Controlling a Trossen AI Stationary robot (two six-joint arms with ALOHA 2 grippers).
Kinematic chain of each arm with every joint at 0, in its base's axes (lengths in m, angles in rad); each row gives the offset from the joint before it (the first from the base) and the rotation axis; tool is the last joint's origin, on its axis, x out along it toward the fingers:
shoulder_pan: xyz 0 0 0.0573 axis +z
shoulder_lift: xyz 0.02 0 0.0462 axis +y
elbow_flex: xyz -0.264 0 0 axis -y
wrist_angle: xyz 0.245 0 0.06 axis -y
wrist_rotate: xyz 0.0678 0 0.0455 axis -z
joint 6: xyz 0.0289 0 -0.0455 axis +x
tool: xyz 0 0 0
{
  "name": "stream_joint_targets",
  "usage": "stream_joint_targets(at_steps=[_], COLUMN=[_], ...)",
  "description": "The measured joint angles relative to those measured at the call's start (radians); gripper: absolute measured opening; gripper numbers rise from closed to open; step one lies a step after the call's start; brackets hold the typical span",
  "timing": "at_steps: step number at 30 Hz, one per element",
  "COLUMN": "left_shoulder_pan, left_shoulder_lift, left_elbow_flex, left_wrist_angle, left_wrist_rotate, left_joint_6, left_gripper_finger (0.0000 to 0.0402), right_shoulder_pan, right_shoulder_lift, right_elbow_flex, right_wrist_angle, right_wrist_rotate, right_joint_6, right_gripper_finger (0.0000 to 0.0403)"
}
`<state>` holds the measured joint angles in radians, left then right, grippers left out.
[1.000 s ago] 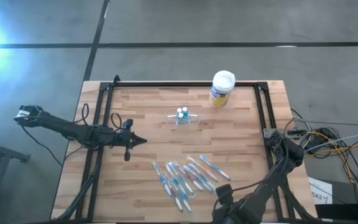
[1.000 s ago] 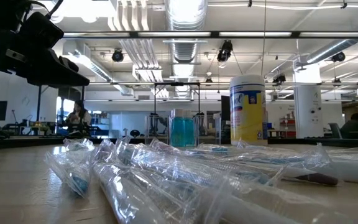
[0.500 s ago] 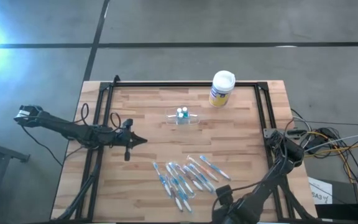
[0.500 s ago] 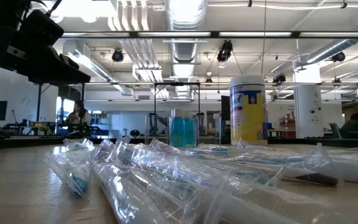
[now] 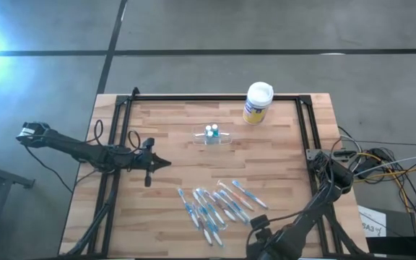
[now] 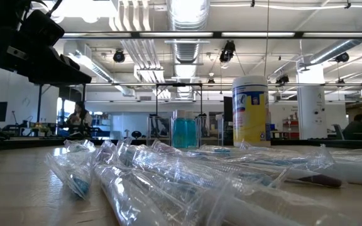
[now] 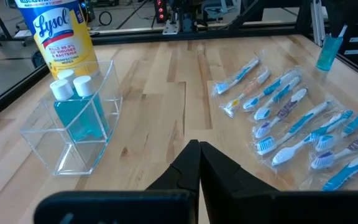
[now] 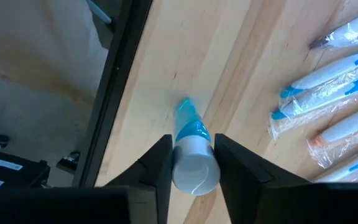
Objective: Pick & Place toothbrushing station
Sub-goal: Put the blue mouthwash into the transparent organizer
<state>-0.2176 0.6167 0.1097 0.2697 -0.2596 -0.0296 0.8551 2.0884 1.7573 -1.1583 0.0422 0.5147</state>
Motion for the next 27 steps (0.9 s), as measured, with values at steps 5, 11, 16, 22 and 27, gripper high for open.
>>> stream_joint_targets(at_steps=[5,11,16,22,27], left_shoulder_pan=[0.000,0.000,0.000,0.000,0.000], left_shoulder_lift=[0.000,0.000,0.000,0.000,0.000], left_elbow_flex=[0.000,0.000,0.000,0.000,0.000], left_wrist_angle=[0.000,0.000,0.000,0.001,0.002], left_wrist_rotate=[0.000,0.000,0.000,0.000,0.000], left_joint_6=[0.000,0.000,0.000,-0.001,-0.001], left_gripper_finger=[0.0010,0.0010,0.0010,0.0010,0.0010], right_shoulder_pan=[-0.002,-0.015,-0.032,-0.061,-0.076], right_shoulder_lift=[0.000,-0.003,-0.042,-0.144,-0.299], right_elbow_flex=[0.000,0.014,0.057,0.069,0.034], right_wrist_angle=[-0.012,-0.013,0.022,0.147,0.152], right_wrist_rotate=[-0.001,-0.001,0.036,0.109,0.234], right_joint_6=[-0.003,0.000,-0.044,-0.204,-0.268], right_gripper_finger=[0.0089,0.0091,0.0091,0.0092,0.0089])
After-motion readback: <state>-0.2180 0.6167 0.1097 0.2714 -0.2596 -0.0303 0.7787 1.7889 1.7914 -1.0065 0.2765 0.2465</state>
